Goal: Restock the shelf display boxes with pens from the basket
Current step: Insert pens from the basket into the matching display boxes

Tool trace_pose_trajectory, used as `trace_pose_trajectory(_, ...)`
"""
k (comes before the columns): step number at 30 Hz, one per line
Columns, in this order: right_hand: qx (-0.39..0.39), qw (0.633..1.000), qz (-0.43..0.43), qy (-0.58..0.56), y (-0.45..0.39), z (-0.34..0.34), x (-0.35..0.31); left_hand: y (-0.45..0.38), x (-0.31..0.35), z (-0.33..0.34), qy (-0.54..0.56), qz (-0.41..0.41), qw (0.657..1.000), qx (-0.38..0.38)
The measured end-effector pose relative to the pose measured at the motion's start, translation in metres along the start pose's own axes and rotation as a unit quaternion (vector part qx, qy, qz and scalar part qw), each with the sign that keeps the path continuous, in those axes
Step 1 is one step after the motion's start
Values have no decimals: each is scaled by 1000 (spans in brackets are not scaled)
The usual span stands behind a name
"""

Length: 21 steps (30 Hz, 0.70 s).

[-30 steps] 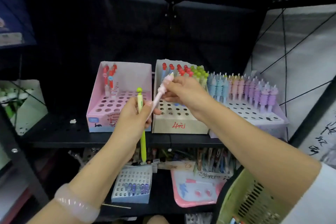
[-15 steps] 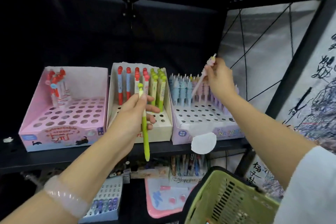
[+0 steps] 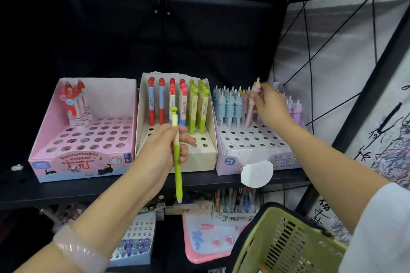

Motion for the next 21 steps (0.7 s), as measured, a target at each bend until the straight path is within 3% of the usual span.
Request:
trace_pose_trajectory(5, -81, 995, 23, 47, -7, 1, 0, 9, 2, -6, -36, 30, 999, -11)
trace_pose_trajectory(11, -207, 969, 124, 54, 6, 19, 8, 16, 2, -10, -3, 26, 1000, -3)
trace_pose_trajectory(13, -176, 971, 126, 102, 10, 16, 7, 18, 3, -14, -20, 38, 999, -4)
trace_pose_trajectory(15, -67, 986, 91, 120, 13, 4, -8, 20, 5, -18, -25, 42, 999, -7)
trace_pose_trajectory(17, 32, 998, 30, 44, 24, -9, -43, 21, 6, -17, -25, 45, 999, -13)
trace_pose_trajectory(18, 14, 1000, 3, -16, 32, -10, -64, 22, 6, -16, -24, 46, 999, -16)
trace_pose_trajectory(21, -217, 961, -25, -168, 71, 5, -122, 24, 5, -9, -28, 53, 998, -26)
Point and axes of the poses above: each hand's wrist, its own y-axis away from the middle knuckle, its own z-axis out of the palm, x = y × z, the point moved 4 cm from there along -y, towards the middle knuckle, and after that the axes turned 4 degrees about x, right-handed, at the moved point
